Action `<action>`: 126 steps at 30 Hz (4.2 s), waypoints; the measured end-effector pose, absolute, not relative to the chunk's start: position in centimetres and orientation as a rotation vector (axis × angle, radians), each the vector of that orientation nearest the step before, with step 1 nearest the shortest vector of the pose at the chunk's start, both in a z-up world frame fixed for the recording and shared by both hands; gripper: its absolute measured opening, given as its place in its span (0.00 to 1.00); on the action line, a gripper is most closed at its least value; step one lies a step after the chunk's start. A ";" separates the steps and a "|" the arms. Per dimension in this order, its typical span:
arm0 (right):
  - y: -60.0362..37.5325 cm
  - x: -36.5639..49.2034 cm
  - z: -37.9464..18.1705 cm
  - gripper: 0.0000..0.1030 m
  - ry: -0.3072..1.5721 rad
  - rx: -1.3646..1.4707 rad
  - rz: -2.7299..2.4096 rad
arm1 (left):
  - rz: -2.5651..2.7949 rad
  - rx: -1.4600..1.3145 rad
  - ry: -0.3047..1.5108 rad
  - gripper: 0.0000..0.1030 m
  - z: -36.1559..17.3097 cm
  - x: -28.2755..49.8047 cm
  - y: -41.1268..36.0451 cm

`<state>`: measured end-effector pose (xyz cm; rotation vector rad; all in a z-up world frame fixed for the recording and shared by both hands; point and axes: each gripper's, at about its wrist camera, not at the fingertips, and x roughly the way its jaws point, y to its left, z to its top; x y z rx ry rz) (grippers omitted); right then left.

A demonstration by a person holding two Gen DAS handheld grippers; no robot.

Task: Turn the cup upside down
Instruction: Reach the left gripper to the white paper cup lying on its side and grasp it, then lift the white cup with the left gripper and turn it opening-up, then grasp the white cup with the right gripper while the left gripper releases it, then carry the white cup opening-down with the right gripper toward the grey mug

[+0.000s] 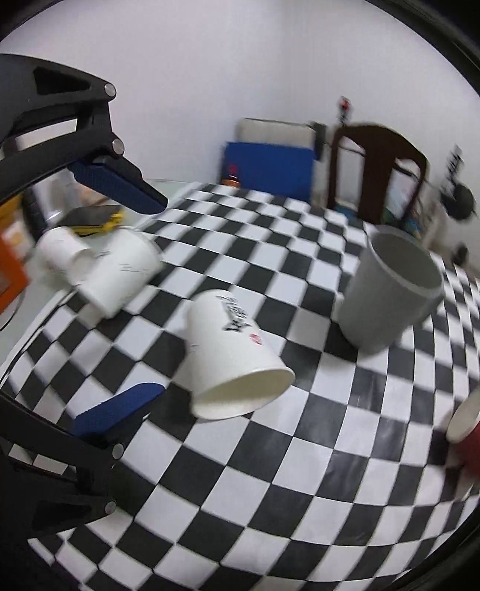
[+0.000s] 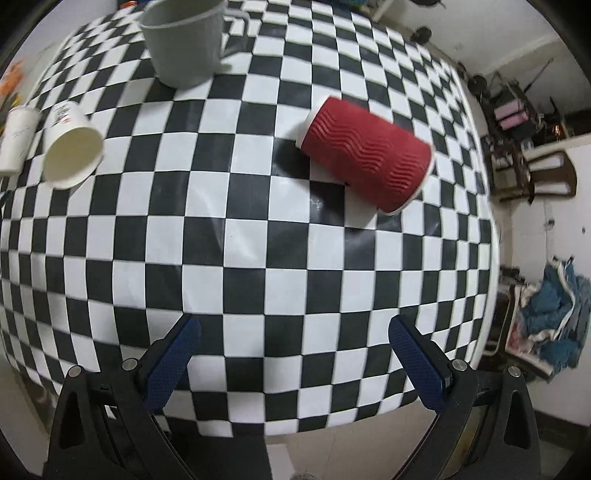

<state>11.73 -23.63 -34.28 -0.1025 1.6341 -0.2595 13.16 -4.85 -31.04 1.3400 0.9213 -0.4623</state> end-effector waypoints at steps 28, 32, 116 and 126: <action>-25.8 14.8 -38.0 1.00 1.761 -0.007 -0.421 | -0.543 0.941 1.194 0.60 -32.8 20.0 -6.2; -25.7 14.0 -37.6 1.00 1.747 0.013 -0.404 | -0.452 0.722 1.322 0.60 -31.1 18.9 -5.4; -9.2 -4.4 -42.4 0.66 0.142 -2.508 1.072 | 0.241 -0.012 1.545 0.98 -36.1 3.1 3.9; -4.0 -1.1 -40.7 0.63 0.749 -2.141 1.030 | 0.295 -0.029 1.518 0.98 -34.8 4.3 7.6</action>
